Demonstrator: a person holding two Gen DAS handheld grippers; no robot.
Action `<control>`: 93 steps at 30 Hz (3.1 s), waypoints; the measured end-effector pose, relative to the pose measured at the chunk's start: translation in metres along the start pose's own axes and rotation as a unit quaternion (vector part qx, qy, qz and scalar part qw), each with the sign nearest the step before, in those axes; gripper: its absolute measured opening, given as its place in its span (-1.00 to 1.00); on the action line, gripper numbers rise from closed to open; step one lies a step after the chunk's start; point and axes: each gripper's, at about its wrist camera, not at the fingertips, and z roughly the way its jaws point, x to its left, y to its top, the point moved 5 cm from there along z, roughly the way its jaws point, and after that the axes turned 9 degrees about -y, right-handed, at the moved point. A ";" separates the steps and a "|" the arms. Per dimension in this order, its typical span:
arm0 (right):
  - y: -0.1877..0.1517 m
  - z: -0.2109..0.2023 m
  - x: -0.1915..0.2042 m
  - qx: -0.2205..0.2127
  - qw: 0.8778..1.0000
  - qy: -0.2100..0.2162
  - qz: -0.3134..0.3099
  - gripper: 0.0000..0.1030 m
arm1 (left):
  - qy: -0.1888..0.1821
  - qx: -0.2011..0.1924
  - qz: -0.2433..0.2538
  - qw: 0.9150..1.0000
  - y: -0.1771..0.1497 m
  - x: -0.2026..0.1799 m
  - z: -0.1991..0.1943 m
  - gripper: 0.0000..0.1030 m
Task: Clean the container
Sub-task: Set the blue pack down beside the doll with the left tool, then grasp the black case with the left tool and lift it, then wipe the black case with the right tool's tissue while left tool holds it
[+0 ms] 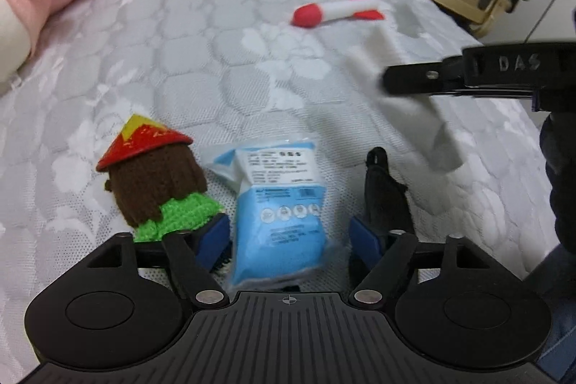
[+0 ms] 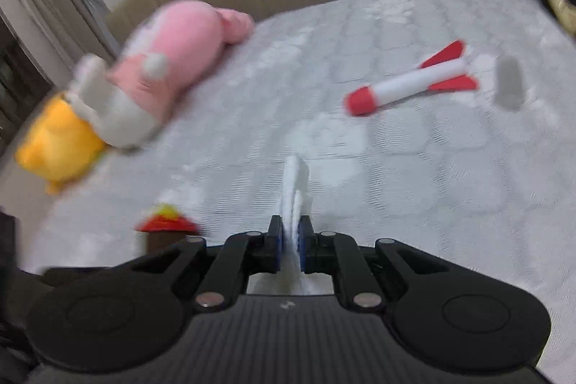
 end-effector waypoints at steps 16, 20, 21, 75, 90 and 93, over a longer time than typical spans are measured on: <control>-0.019 0.048 0.006 0.059 0.995 -0.068 -0.039 -0.76 | -0.043 0.069 -0.012 0.997 -0.040 -0.022 -0.003 0.81; -0.005 0.036 0.001 0.027 0.998 -0.054 -0.020 -0.76 | -0.097 0.117 -0.026 0.988 -0.059 -0.035 0.004 0.80; -0.002 0.033 -0.001 0.019 0.998 -0.052 -0.018 -0.76 | -0.109 0.125 -0.027 0.986 -0.061 -0.040 0.008 0.78; 0.007 0.031 0.036 0.020 0.999 0.033 -0.015 -0.75 | -0.021 0.071 -0.045 0.996 -0.013 0.027 -0.017 0.95; -0.022 0.023 0.035 0.065 0.991 -0.066 -0.101 -0.75 | -0.056 0.076 0.004 0.996 -0.016 0.012 -0.015 0.96; -0.011 0.007 0.019 0.070 0.983 -0.111 -0.130 -0.75 | -0.138 0.059 -0.033 0.988 -0.013 0.010 -0.028 0.96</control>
